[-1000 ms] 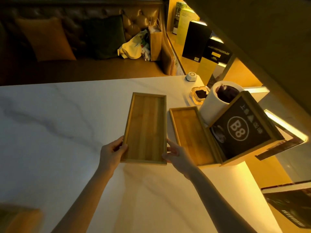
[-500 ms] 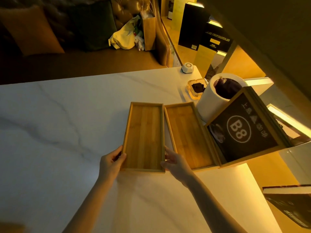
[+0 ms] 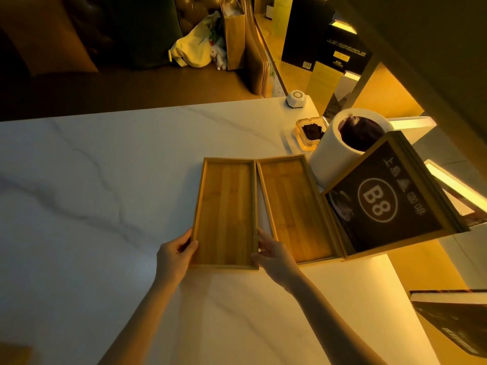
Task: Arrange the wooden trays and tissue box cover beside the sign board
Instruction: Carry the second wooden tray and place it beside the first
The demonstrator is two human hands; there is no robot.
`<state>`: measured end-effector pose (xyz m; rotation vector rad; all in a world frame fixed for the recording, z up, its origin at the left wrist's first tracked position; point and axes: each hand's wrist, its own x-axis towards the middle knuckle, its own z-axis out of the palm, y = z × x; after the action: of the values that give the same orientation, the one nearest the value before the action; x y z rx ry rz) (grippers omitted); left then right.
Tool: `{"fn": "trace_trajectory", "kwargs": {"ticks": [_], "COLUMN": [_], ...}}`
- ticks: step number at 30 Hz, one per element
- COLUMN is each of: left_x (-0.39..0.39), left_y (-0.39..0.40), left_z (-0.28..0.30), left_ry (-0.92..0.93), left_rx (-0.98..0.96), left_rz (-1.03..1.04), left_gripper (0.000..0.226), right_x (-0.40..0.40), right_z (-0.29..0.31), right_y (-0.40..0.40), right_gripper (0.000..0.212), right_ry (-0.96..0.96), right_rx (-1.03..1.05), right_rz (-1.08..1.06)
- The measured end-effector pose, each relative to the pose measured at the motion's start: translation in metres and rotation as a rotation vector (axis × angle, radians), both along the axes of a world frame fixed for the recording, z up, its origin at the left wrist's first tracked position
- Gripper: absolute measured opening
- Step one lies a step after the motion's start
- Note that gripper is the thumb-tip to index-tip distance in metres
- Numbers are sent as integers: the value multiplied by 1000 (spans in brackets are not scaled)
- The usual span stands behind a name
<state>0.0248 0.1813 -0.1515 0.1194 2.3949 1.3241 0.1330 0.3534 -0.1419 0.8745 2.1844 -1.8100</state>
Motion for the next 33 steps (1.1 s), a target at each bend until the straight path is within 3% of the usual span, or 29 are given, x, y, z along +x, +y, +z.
{"fn": "trace_trajectory", "kwargs": {"ticks": [8,20,33], "left_x": [3,8,14], "left_y": [1,8,8], "left_z": [-8,-12,-18], "left_ry": [72,100,186], "left_rx": [-86,-120,-182], "left_rz": [-8,-25,-80], "left_gripper": [38,37,40], "right_x": [1,8,11], "right_z": [-5,-15,-18], "right_y": [-2,-15,-17], "right_gripper": [48,19,26], "right_ry": [-26,-31,-60], "right_rx": [110,624,670], "right_rz": [53,4,61]}}
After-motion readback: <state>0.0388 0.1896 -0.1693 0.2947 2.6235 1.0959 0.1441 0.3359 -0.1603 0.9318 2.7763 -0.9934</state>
